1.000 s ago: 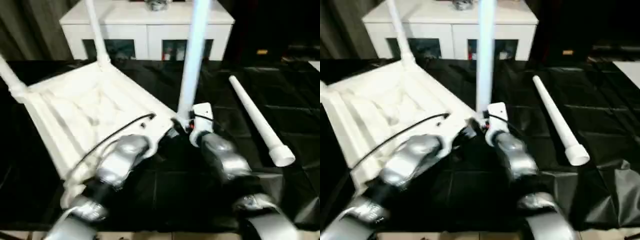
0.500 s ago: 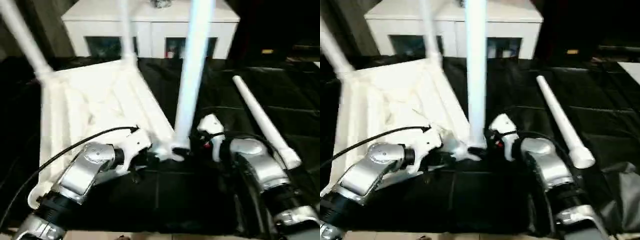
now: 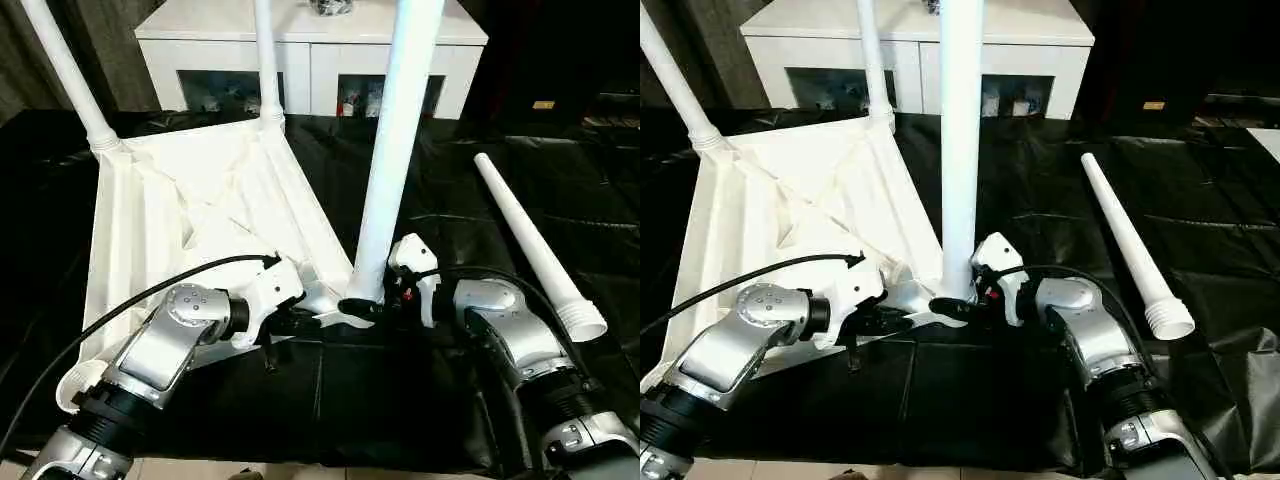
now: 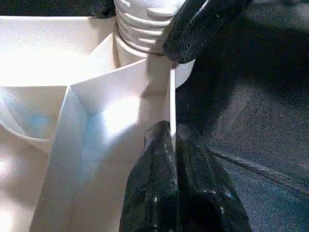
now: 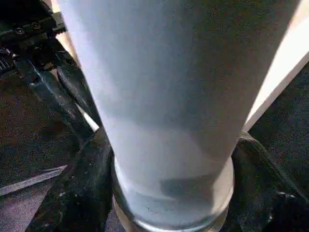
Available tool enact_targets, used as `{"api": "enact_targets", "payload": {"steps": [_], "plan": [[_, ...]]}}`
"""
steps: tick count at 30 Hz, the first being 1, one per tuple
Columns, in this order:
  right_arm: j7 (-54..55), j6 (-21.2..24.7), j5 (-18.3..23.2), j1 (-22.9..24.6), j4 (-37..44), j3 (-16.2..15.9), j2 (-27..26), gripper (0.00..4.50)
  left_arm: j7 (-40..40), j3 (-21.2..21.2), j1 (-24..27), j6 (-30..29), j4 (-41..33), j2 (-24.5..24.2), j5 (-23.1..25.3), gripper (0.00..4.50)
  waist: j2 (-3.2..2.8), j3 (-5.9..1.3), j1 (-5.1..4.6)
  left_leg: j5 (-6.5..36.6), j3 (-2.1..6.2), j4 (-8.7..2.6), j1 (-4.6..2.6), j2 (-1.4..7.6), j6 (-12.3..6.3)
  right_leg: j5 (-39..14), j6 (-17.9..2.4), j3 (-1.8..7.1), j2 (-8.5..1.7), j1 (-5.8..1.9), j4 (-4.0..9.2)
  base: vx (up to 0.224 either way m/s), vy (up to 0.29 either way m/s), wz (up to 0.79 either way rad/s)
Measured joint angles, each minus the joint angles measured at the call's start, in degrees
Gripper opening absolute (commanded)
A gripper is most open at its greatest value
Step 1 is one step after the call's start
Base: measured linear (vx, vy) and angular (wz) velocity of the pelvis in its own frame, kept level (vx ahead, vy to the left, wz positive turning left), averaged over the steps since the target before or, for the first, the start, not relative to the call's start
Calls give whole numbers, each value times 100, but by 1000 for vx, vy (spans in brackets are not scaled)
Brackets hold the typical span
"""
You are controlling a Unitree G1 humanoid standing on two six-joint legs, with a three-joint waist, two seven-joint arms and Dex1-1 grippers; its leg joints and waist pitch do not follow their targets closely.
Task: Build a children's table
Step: Rotate leg to tighten
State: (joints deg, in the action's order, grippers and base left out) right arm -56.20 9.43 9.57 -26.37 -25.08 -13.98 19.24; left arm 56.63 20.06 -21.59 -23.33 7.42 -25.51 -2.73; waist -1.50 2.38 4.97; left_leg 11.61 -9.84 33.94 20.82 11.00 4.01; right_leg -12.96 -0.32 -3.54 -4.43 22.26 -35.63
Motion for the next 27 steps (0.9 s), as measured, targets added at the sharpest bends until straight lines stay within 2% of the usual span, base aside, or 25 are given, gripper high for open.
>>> {"api": "enact_targets", "payload": {"steps": [4,7,11,13,16,18,20,23,27], "plan": [[92,35,4,-2,-55,60,-92,273,-18,-29,0,-58,1,15,-1,0,2,-1,-1,-1,0,4,-1,1,1,0,0,0,0,1,-10,0,0,0],[548,125,-35,-32,-212,195,-303,273,-263,-69,-78,-193,140,232,27,0,8,-5,-23,-4,0,16,-3,1,4,1,-1,4,0,-4,-30,0,0,0],[2046,410,-197,-165,-494,552,-874,272,-1133,-109,-407,-590,590,914,284,0,10,-7,-110,-2,-1,16,-78,0,41,10,-12,14,0,-49,-38,0,0,0],[2509,459,-260,-211,-555,639,-1016,272,-1403,-126,-496,-748,692,1113,300,0,11,-7,-141,-3,-1,15,-79,-2,43,11,-12,18,0,-53,-38,0,0,0],[3927,471,-372,-507,-993,972,-1495,272,-2154,-213,-863,-881,1249,1702,450,0,11,-9,-162,-6,-1,15,-79,-8,47,17,-8,26,0,-50,-37,0,0,0],[4885,341,-377,-711,-1326,1236,-1778,272,-2704,-205,-1132,-752,1733,2073,588,0,4,-13,-141,-7,-1,12,-73,-13,47,20,-4,34,-1,-51,-28,0,0,0],[5371,227,-452,-813,-1510,1324,-1896,272,-2945,-181,-1304,-593,2069,2275,633,0,3,-13,-109,-9,-10,1,-69,-20,43,21,7,59,-1,-56,-27,0,0,0],[5653,136,-525,-949,-1704,1399,-1979,272,-3078,-178,-1480,-465,2373,2429,689,0,-6,-19,-39,-18,-18,-4,-55,-27,29,22,19,79,-1,-48,-21,0,0,0],[5567,54,-545,-957,-1750,1421,-1972,272,-3078,-176,-1491,-448,2387,2433,690,0,-7,-19,-24,-18,-20,-4,-52,-27,28,26,26,81,-1,-46,-11,0,0,0]]}}
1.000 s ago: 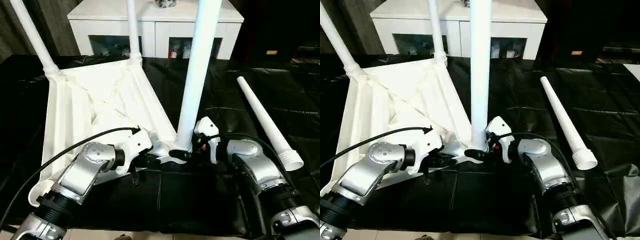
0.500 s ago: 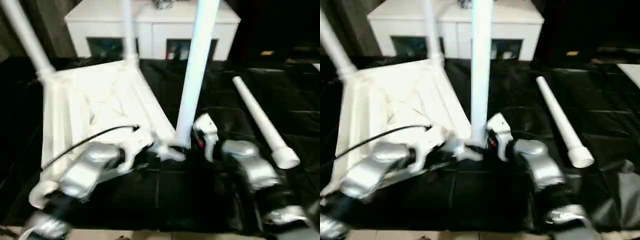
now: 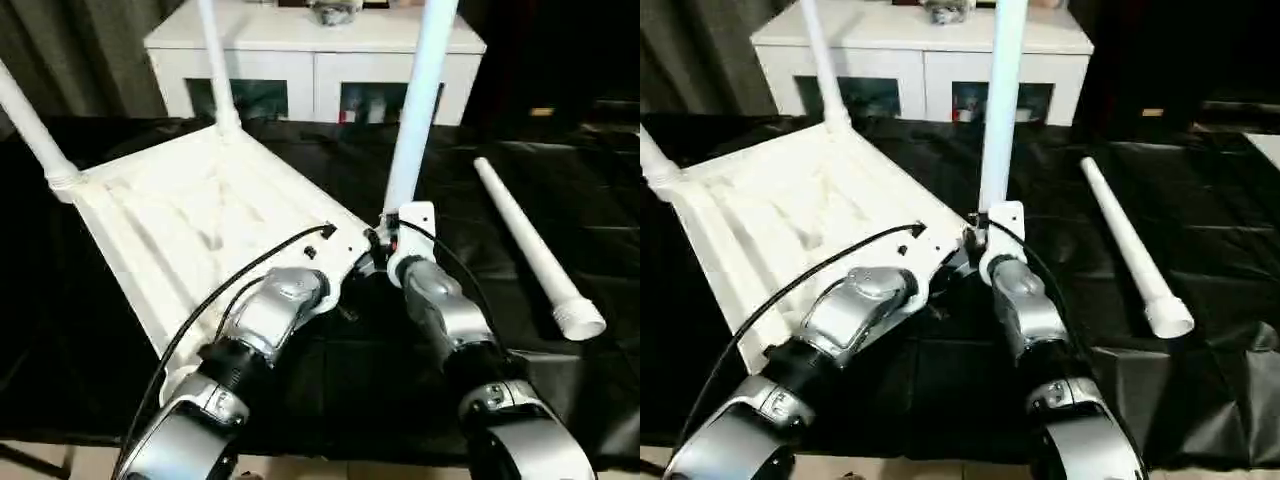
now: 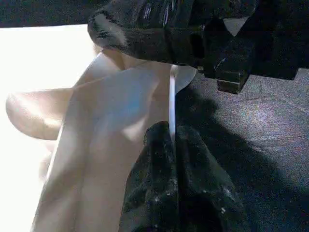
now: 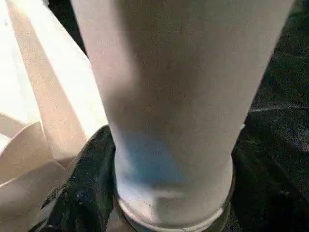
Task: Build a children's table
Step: Rotate leg to tighten
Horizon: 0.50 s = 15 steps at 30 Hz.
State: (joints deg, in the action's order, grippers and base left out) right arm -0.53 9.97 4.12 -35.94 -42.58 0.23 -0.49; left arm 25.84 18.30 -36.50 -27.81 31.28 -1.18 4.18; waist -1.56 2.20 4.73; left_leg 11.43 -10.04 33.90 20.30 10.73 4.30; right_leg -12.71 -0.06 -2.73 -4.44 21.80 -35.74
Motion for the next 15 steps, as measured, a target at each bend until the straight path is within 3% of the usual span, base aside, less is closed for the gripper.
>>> {"api": "enact_targets", "payload": {"steps": [1,2,5,9,12,14,15], "plan": [[-16,-38,0,0,-22,0,6,272,0,0,-4,17,17,1,1,0,0,0,3,0,0,-1,0,0,0,1,1,0,0,0,0,0,0,0],[-44,-89,-2,14,-32,-1,29,307,0,0,-22,66,68,11,1,0,-1,0,13,0,0,-4,-1,0,0,1,2,0,0,1,0,0,0,0],[-49,-166,-76,120,92,-28,132,347,-2,16,-98,215,232,27,13,0,-6,4,37,0,-1,-16,-1,-2,0,3,6,1,0,3,2,0,0,0],[-239,-181,-125,424,640,-91,235,347,-107,-59,-214,400,449,41,53,0,-3,11,21,-1,0,-22,20,-1,2,21,37,2,2,22,14,0,0,0],[-558,-97,67,535,1125,-21,415,347,-135,-61,-211,506,465,52,69,0,-25,18,27,-5,-2,-28,30,-1,-5,33,51,3,2,23,40,0,0,0],[-898,-4,204,684,1620,-11,618,350,-131,-158,-199,649,514,72,0,55,-38,16,29,-10,-2,-30,40,-1,-13,36,53,2,3,22,56,0,0,0],[-1011,29,240,749,1757,-13,678,350,-125,-250,-162,753,513,75,-87,55,-38,18,30,-11,-1,-27,50,2,-14,36,53,-2,5,26,59,0,0,0]]}}
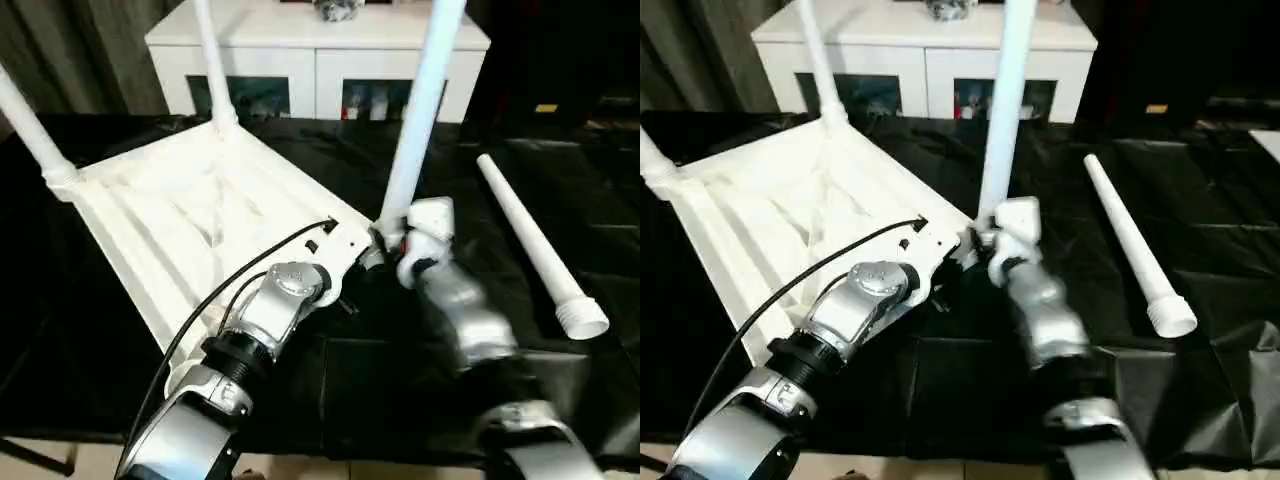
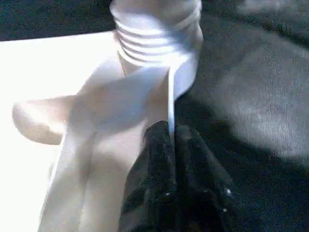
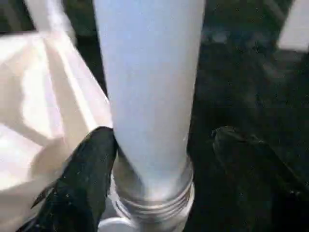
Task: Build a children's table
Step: Rotate leg to tighten, then rotate table base
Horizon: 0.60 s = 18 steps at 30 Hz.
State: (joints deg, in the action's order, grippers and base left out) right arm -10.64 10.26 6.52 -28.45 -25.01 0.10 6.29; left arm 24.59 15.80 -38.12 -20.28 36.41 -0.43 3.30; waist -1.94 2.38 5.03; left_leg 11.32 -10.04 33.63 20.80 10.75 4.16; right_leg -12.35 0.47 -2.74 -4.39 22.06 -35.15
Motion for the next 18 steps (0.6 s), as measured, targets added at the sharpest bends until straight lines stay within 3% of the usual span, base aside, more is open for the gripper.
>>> {"api": "enact_targets", "payload": {"steps": [4,8,14,18], "plan": [[-365,150,64,361,426,-7,195,350,88,-272,122,222,-271,-26,-289,80,-2,2,-3,-10,0,15,60,1,-33,2,0,-3,1,41,16,0,0,0],[-508,307,138,498,570,-7,243,350,198,-616,374,323,-1228,-289,-552,98,-2,2,-36,-23,0,32,132,7,-67,4,2,-5,2,116,-8,0,0,0],[-1117,413,255,592,959,-224,457,350,344,-1577,1030,-159,-2712,-1454,-831,98,9,8,-56,-25,-3,33,124,24,-63,1,-3,-15,12,113,-13,0,0,0],[-1399,495,250,664,1045,-412,477,350,458,-1976,1378,-520,-3162,-2252,-731,98,24,15,-36,-26,-4,44,124,21,-63,4,-6,-11,9,108,-14,0,0,0]]}}
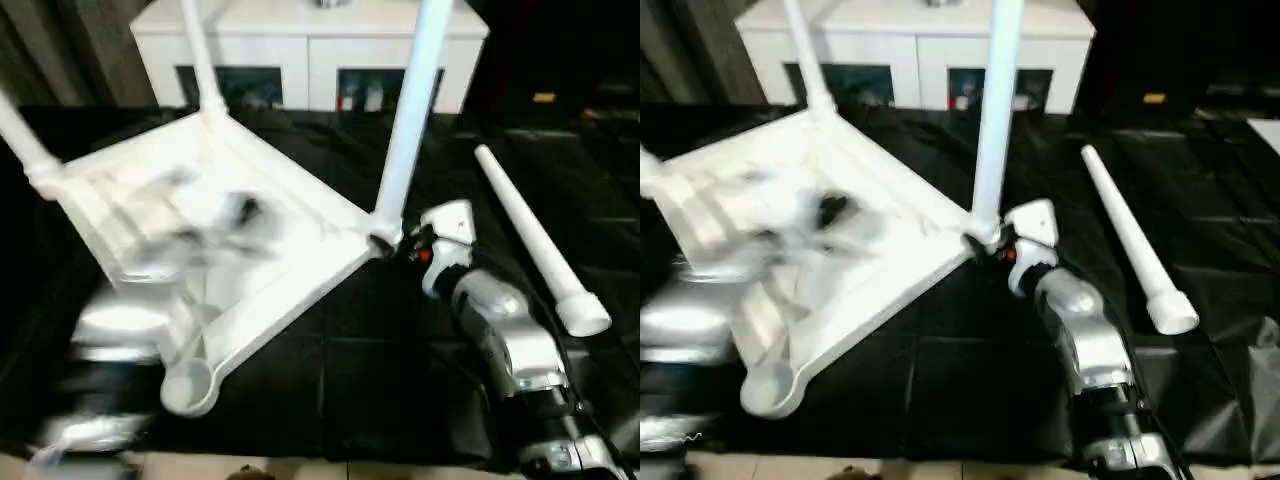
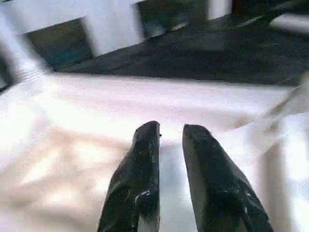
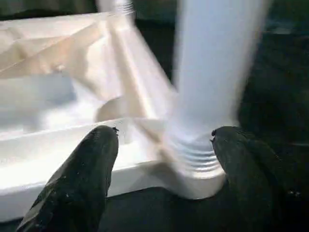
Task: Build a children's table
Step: Rotate table base
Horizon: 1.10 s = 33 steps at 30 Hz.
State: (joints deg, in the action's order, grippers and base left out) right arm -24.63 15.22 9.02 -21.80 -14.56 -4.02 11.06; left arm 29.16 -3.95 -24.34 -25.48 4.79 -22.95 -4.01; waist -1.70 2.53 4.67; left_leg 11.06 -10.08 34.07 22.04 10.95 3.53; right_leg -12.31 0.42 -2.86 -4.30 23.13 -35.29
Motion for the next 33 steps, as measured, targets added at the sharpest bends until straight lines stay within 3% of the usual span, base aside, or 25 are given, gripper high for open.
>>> {"api": "enact_targets", "payload": {"steps": [5,8,10,16,20,25,33], "plan": [[-362,110,10,155,107,-221,132,350,-116,-638,433,-575,-130,-983,368,98,57,0,35,2,2,3,0,0,12,2,1,0,1,-1,-3,0,0,0],[-552,279,-3,204,146,-373,210,350,-180,-813,815,-1077,-223,-1650,600,98,79,0,24,4,2,4,-1,-1,16,4,2,1,1,-2,-3,0,0,0],[-513,358,-65,221,125,-378,268,350,-172,-898,1013,-1392,-297,-1840,661,98,87,1,42,14,2,6,-1,-2,34,5,0,3,0,-3,-3,0,0,0],[36,434,-196,148,-192,-184,158,350,7,-678,1567,-2154,-678,-1945,752,98,123,-4,59,7,3,13,-8,-2,45,18,-8,3,-1,-11,-10,0,0,0],[136,440,-256,140,-292,-94,164,350,444,-269,1753,-2454,-1293,-1795,303,98,133,-4,56,5,3,22,-12,-2,46,27,-9,8,-1,-14,-15,0,0,0],[184,432,-313,81,-530,-102,157,350,699,-114,1770,-2563,-1589,-1687,11,98,131,-3,52,4,4,31,-18,-2,47,27,-9,12,-1,-11,-40,0,0,0],[46,26,-512,-435,-1404,-322,-8,350,1200,520,1804,-2550,-1958,-1521,-319,98,131,-1,37,0,3,41,-32,-2,53,27,-9,19,0,-10,-71,0,0,0]]}}
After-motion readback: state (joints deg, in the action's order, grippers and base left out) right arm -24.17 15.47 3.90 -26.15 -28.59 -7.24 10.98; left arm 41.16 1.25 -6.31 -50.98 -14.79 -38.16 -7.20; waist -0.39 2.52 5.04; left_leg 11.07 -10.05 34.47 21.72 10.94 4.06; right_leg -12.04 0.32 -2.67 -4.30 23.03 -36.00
